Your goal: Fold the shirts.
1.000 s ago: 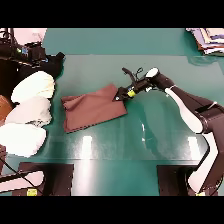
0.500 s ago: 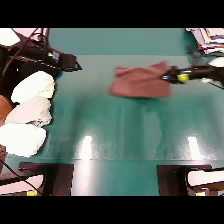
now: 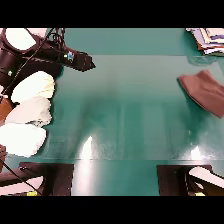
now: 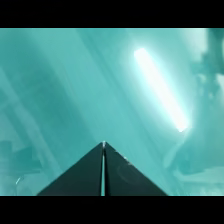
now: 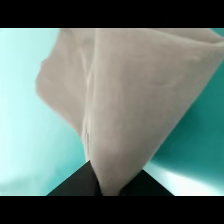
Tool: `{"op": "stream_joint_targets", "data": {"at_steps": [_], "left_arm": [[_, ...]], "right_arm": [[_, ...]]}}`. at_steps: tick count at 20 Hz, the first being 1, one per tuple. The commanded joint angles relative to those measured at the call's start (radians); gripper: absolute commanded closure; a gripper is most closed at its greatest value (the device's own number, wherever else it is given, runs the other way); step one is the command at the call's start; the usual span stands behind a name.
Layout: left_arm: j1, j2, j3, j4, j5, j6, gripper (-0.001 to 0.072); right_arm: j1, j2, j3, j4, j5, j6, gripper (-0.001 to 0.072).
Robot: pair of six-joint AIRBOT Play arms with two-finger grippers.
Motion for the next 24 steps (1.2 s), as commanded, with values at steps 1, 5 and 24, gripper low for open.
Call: {"op": "stream_joint_targets", "data": {"at_steps": [1, 5, 24], "left_arm": [[-0.008, 0.0, 0.0, 0.0, 0.016, -0.001, 0.0684], [-0.008, 0.0, 0.0, 0.001, 0.007, 0.0, 0.0684], [-0.008, 0.0, 0.0, 0.0, 0.037, 0.0, 0.0683]], "right_arm": [[-0.145, 0.073, -0.124, -0.002, -0.039, 0.004, 0.0696], [-0.159, 0.102, -0.163, -0.075, -0.011, 0.012, 0.0687], [0.299, 0.113, 0.17, -0.1, 0.333, 0.108, 0.0193]]}}
